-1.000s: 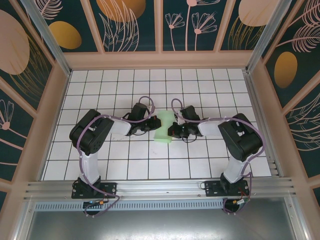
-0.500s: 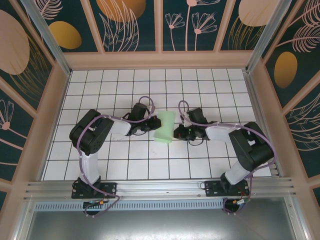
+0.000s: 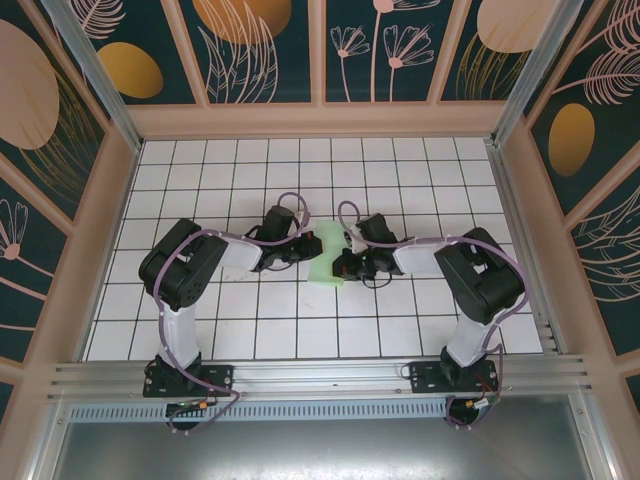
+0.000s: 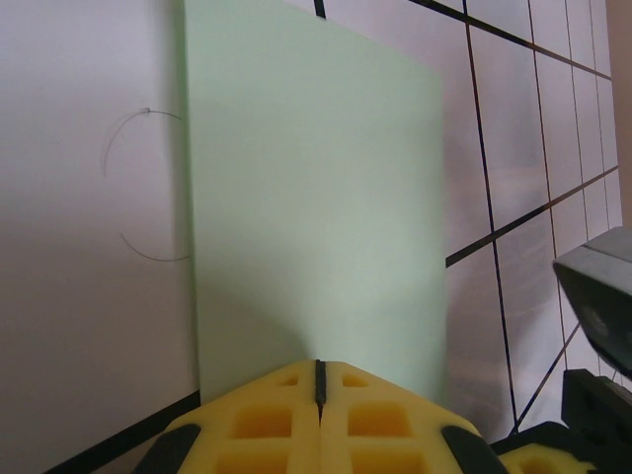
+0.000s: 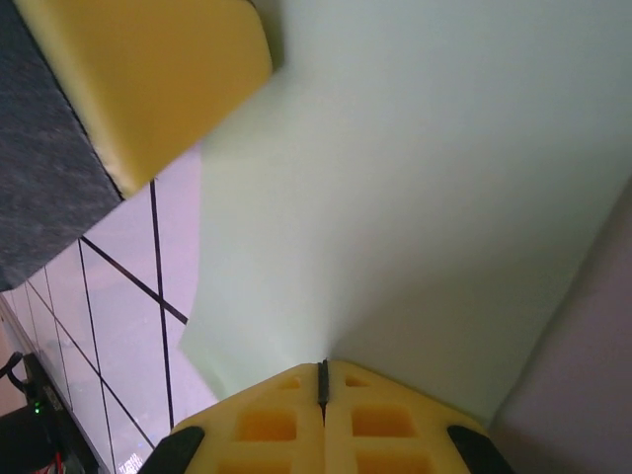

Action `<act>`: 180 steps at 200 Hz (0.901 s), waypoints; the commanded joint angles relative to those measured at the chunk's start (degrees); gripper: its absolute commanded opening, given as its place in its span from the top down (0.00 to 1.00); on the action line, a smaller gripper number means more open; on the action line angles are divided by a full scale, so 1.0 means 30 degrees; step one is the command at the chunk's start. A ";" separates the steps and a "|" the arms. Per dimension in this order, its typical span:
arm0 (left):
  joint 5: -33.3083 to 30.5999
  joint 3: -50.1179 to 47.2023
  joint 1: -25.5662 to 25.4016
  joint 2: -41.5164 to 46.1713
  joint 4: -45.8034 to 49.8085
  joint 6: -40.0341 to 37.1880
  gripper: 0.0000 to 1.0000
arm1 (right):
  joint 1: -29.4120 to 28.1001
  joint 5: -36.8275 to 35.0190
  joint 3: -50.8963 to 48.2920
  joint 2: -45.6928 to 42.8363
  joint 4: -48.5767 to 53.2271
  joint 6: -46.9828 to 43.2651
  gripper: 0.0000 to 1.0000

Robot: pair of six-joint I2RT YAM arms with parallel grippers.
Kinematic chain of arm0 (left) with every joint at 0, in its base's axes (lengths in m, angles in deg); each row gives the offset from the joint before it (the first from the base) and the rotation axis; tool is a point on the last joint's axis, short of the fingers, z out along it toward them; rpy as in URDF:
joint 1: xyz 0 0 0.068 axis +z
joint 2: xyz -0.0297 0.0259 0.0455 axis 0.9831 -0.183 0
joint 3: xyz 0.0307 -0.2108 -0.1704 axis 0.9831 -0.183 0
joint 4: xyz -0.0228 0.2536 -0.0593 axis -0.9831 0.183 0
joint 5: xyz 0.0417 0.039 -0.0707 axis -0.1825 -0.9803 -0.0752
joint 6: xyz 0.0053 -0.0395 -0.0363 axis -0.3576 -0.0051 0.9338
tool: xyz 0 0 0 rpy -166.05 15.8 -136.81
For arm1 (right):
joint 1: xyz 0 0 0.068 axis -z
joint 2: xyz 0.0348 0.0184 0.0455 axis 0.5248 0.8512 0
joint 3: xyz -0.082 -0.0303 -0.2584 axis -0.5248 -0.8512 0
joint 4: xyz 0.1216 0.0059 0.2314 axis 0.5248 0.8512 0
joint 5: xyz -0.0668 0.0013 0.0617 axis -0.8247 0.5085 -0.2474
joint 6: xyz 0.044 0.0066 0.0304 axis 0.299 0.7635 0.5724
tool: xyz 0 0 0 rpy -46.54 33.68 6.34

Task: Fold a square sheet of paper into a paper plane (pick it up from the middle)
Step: Rotate the square sheet of paper at the center of the table.

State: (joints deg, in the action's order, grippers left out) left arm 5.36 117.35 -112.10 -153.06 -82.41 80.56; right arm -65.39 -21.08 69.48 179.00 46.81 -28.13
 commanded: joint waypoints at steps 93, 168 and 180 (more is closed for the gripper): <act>-0.3838 -0.1584 0.0179 -0.2291 0.6436 -0.0646 1.00 | 0.0000 -0.0074 -0.3150 -0.4154 0.3297 -0.1672 1.00; -0.5228 0.0027 0.0214 0.1101 0.8383 -0.6271 1.00 | 0.0578 -0.2734 0.0848 -0.3303 0.0495 0.0411 1.00; -0.5084 0.0549 0.0240 0.1247 0.8721 -0.7604 1.00 | 0.0694 -0.2690 0.1785 -0.2092 0.0341 0.0468 1.00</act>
State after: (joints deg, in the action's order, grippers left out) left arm -2.68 118.99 -112.80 -148.58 -71.75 68.72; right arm -63.93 -27.31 70.33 167.16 50.55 -28.26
